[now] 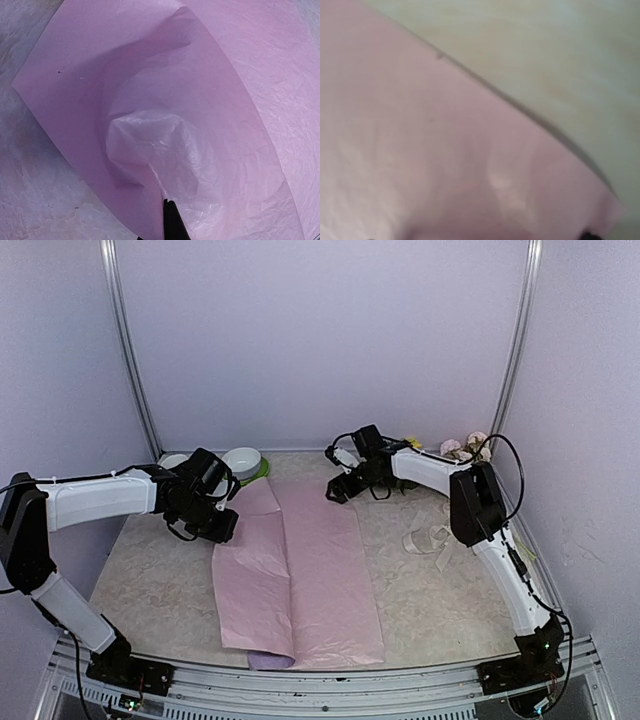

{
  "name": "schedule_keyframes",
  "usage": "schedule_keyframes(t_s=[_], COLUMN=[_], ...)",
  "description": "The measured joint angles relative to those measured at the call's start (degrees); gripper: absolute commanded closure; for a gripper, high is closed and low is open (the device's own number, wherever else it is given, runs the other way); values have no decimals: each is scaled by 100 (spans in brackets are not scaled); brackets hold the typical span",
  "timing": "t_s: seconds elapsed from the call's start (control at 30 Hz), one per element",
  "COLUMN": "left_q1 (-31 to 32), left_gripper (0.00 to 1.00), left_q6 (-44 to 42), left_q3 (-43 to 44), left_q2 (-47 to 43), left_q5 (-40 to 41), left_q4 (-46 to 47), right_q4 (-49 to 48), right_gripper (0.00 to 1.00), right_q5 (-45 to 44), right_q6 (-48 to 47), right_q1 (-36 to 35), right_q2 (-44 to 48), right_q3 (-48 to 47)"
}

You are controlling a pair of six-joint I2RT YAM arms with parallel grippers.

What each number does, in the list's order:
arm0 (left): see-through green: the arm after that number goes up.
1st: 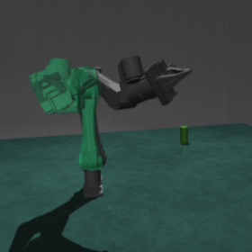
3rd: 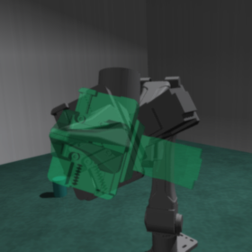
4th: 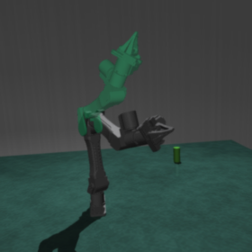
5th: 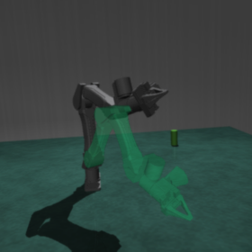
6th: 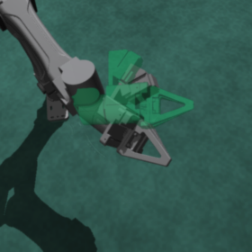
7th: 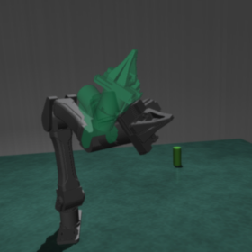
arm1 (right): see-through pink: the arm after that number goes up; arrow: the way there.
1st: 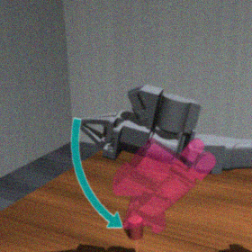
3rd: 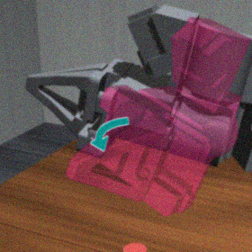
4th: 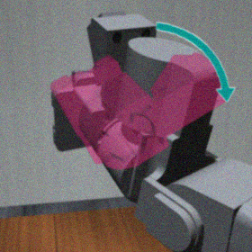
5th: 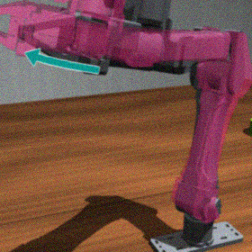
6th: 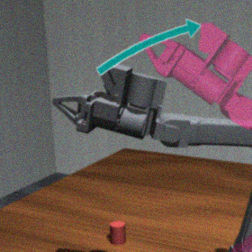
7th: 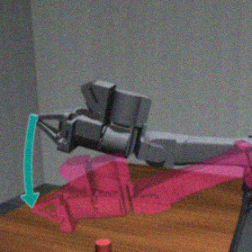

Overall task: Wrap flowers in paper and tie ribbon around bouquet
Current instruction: Unfold the folded wrapping paper at the center of the board.

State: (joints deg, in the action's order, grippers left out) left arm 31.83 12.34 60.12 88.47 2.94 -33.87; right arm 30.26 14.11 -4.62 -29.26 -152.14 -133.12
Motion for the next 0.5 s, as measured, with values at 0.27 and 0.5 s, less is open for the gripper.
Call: schedule_keyframes(t_s=[0.27,0.5], left_q1=[0,0], left_gripper=[100,100], left_q6=[-39,-59], left_q3=[0,0], left_q2=[0,0], left_q5=[4,17], left_q4=[-4,-4], right_q4=[66,-170], right_gripper=[25,78], right_q5=[-24,719], right_q6=[-640,-533], right_q1=[-586,-675], right_q2=[-26,446], right_q3=[35,852])
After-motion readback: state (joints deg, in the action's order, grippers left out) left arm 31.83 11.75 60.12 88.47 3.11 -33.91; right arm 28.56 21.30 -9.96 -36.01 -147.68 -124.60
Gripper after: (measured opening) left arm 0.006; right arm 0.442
